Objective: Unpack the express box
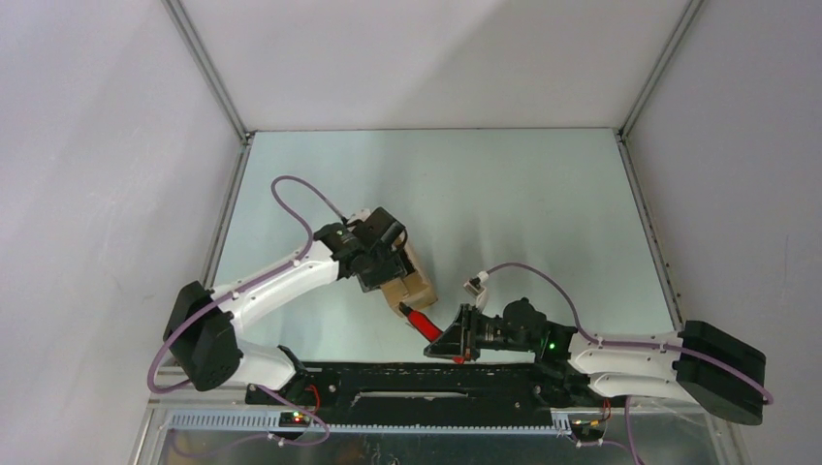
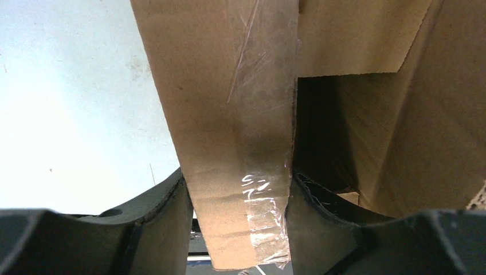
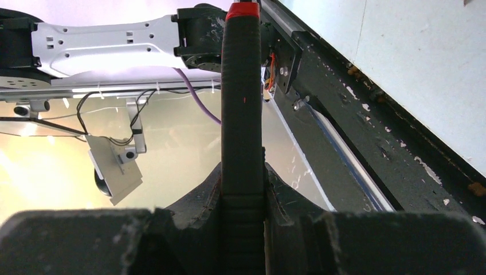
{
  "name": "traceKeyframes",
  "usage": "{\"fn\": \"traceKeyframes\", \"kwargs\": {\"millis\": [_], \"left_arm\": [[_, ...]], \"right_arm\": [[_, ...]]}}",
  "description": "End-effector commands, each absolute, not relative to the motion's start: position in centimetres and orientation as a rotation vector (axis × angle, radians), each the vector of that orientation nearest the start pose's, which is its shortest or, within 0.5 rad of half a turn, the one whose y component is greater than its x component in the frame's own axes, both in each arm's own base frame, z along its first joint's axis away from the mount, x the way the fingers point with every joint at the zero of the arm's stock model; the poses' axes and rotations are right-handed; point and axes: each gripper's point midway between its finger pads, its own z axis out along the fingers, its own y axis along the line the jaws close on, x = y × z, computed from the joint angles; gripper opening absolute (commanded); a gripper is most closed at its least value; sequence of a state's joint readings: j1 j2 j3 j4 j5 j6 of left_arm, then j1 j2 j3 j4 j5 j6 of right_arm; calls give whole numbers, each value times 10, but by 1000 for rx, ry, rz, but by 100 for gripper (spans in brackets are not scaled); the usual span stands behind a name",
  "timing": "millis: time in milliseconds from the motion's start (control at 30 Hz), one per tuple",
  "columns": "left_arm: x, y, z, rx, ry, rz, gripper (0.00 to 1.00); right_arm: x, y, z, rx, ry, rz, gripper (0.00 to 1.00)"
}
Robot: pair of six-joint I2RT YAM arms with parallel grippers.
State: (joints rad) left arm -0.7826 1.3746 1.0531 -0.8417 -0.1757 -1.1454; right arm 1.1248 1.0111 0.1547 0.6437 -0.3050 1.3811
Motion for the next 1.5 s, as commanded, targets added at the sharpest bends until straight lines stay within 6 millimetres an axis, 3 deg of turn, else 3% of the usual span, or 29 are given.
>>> {"fn": "traceKeyframes", "kwargs": {"millis": [0,200,600,833,1000,1267,1467], "left_arm": [[189,-227,110,-538,2750,-362,0],[184,-222,106,-534,2767,-323,0],[163,-233,88,-455,2863,-312,0],[161,-201,68,-390,2943,-161,0],[161,-184,64,-351,2960,-92,0],[163,-190,72,-396,2943,-119,0],[154,-214,78,-540,2946,-233,0]], "right_arm": [[85,322,148,163,2180,1809,0],[99,314,143,231,2152,1708,0],[119,312,140,254,2099,1601,0],[124,298,132,294,2094,1538,0],[126,283,129,330,2084,1505,0],[131,279,120,363,2112,1462,0],[134,290,126,368,2092,1447,0]]}}
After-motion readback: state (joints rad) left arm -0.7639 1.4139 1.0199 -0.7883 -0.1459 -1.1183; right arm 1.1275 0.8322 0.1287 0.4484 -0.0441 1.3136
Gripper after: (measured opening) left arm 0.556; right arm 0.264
